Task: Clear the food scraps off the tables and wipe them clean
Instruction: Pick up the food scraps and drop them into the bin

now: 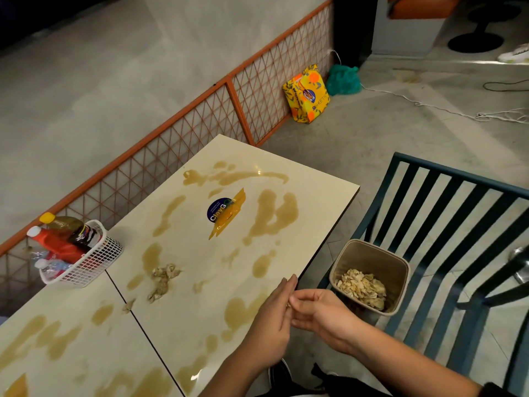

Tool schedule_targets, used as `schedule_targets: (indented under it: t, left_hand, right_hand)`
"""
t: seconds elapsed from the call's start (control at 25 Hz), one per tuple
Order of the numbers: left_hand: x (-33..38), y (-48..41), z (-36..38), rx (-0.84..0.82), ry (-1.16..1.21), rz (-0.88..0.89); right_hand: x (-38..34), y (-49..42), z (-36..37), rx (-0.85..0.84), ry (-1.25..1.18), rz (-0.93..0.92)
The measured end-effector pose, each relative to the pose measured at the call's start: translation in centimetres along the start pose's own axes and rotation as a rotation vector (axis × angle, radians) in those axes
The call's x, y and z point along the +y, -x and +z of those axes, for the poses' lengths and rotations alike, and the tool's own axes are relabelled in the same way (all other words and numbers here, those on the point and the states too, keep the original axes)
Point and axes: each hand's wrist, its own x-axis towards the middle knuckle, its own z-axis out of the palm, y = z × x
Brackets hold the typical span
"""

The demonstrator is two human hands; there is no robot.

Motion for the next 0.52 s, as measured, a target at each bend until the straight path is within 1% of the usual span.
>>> schedule_targets:
  t: [0.12,0.28,0.32,0.4,0.44,0.52]
  left_hand:
    - [0.1,0.2,0.4,-0.086,-0.013,0.013]
    - [0.6,0.3,0.4,-0.127,0.124,-0.082]
    - [0.7,0.3,0.2,-0.105,0.157,-0.106]
    - [0.4,0.1,-0.7,0.015,0.207,-0.174]
    - [0.1,0.0,-1.2,0.100,0.241,-0.229]
    - [-0.7,0.0,-2.4,0.237,0.330,-0.343]
  right_hand:
    - [0.5,0.3,-0.7,0.055,0.132,-0.036]
    - [1.8,0.6,-0.8,0.124,0.216,-0.078]
    - [2.0,0.5,-1.1,0.153,0.213,-0.080]
    - [2.0,0.2,-2.4,0.237,0.183,-0.077]
    - [1.8,0.0,-3.6,0.304,0.156,-0.076]
    - [0.9,0.1,-6.6,0.503,0.118,-0.078]
